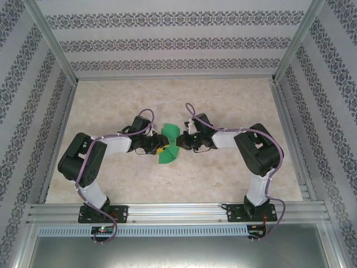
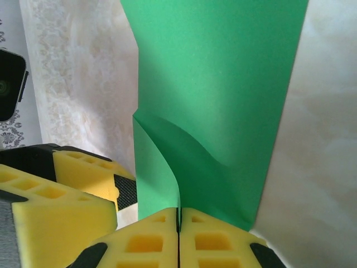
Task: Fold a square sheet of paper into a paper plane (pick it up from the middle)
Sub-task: Turn over the paper at the center of the table.
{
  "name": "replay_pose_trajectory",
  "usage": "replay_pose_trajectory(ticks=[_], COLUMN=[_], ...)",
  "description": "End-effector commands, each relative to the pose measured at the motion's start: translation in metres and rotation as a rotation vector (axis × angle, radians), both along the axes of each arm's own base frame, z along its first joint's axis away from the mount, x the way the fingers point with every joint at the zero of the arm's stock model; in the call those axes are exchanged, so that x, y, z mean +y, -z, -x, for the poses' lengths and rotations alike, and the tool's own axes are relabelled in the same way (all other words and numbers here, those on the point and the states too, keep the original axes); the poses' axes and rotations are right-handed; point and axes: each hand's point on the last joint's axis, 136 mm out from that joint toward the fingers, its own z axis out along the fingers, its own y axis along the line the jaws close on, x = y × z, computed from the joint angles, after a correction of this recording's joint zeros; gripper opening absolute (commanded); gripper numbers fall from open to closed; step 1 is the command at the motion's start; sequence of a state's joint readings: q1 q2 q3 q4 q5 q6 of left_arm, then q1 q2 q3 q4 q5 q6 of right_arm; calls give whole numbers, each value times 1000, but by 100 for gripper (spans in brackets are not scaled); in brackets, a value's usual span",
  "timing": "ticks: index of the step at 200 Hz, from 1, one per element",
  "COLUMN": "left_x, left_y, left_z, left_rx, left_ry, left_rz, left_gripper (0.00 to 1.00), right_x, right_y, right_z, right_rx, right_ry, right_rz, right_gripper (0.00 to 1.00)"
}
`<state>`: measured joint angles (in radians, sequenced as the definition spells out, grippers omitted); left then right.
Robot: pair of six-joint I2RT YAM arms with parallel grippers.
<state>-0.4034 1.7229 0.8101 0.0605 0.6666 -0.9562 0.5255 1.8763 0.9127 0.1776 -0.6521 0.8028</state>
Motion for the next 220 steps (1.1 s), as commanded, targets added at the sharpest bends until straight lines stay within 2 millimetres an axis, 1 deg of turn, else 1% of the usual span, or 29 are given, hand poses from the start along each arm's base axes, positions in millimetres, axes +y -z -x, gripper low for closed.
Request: replay_pose_trajectory(ticks=[1,40,65,86,101,117,133,143,160,180,193,207,217,220], left_x=[-12,-13,-17,-19,-20,-21,-21,-23,-24,-22,-20,-16,-12,-12], left_y=[-3,2,-1,-3,-3,-2,-2,-1,-1,0,-3,-7,-12,-17], left_z=[-5,-6,-10,-15,-17,-19,-22,-22,-23,-23,-22,-19,-17,-16], left_rx=[-14,1,-15,-32,-42,-49,-58,-60,-74,-93,-110,-119,-127,-139], left_ry=[19,10,5,0,-1,0,10,24,41,55,69,93,111,119], left_rz=[35,40,67,84,87,88,88,86,84,64,50,8,-30,-37], left_gripper=[38,37,36,31,30,26,24,21,16,11,8,6,5,5], right_x=[-2,-3,-4,-5,-6,-9,-18,-27,-44,-65,-80,-96,-105,-108], right_y=[-9,-9,-9,-11,-14,-19,-25,-30,-38,-49,-57,-63,-68,-71], right_z=[-2,-2,-2,-1,-1,-2,-5,-7,-11,-15,-19,-23,-25,-26], right_rx=[-22,-20,-19,-18,-20,-25,-33,-46,-79,-139,-174,-203,-222,-229], right_ry=[8,10,11,12,17,30,63,91,141,200,250,309,344,357], right_rz=[-22,-25,-30,-34,-38,-41,-19,8,78,159,214,265,283,285], right_gripper=[6,6,6,8,11,18,26,33,48,61,66,70,72,73])
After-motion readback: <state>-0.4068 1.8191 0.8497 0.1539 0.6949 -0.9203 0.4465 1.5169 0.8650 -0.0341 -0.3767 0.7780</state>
